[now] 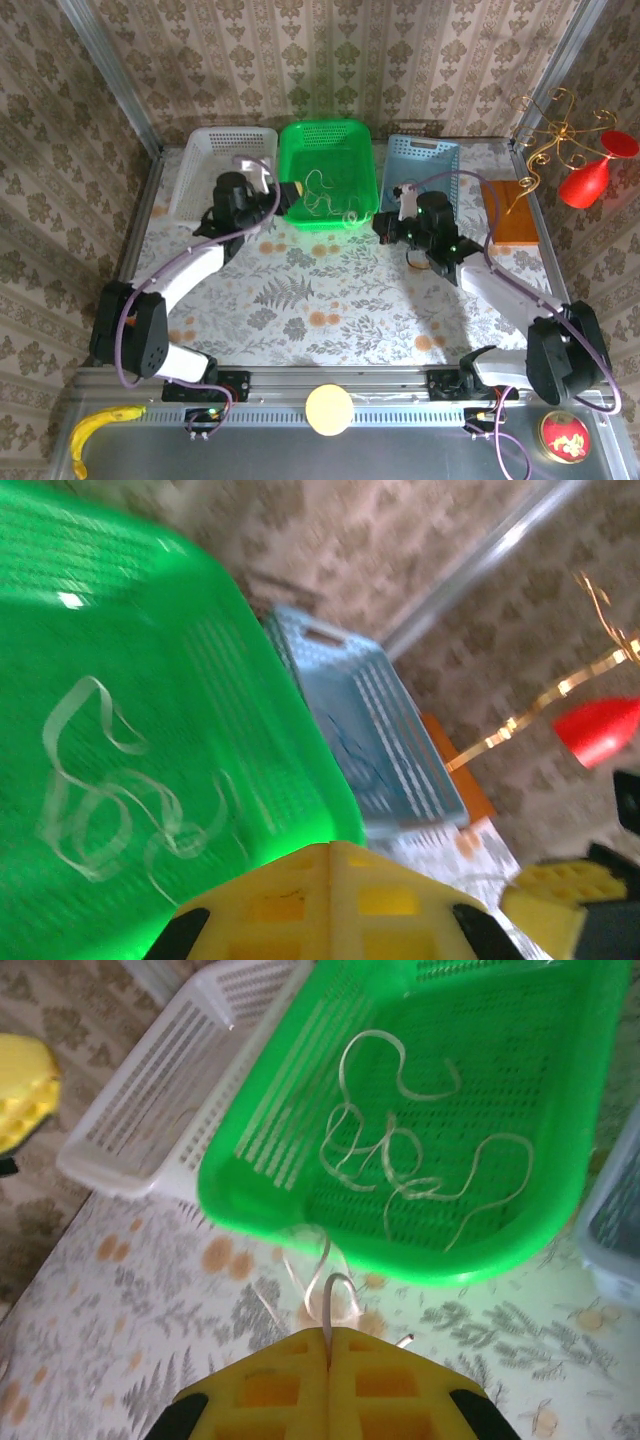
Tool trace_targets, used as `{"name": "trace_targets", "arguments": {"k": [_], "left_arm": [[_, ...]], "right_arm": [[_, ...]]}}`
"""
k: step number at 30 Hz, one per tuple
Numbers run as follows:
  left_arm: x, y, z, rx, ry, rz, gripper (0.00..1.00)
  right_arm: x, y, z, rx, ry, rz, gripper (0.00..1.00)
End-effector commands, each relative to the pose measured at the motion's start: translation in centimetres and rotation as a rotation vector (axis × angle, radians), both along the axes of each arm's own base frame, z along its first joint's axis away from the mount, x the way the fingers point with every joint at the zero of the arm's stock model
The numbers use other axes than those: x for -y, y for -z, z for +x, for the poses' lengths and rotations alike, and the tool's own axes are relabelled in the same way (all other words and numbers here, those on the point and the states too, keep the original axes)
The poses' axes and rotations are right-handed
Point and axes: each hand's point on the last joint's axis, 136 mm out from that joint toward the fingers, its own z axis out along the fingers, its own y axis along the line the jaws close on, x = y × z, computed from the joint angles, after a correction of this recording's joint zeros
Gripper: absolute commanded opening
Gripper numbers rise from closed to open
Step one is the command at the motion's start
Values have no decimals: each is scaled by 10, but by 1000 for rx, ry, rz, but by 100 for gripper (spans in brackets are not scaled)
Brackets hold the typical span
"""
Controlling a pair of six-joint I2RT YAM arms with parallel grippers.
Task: Untangle the cables
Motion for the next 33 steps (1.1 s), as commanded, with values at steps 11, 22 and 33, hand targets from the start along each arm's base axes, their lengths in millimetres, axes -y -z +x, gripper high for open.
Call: {"name": "trace_targets", "arguments": {"k": [11,22,33], "left_arm": [[13,14,84,25,24,64,1],[-50,-5,5,81,-110,279,100],[-239,69,-49,186,-723,701,100]], "right_arm": [[-45,13,106,-54,26,2,28],[-29,-10,31,2,16,-99,100],[122,1,-50,206,424,-431,100]]}}
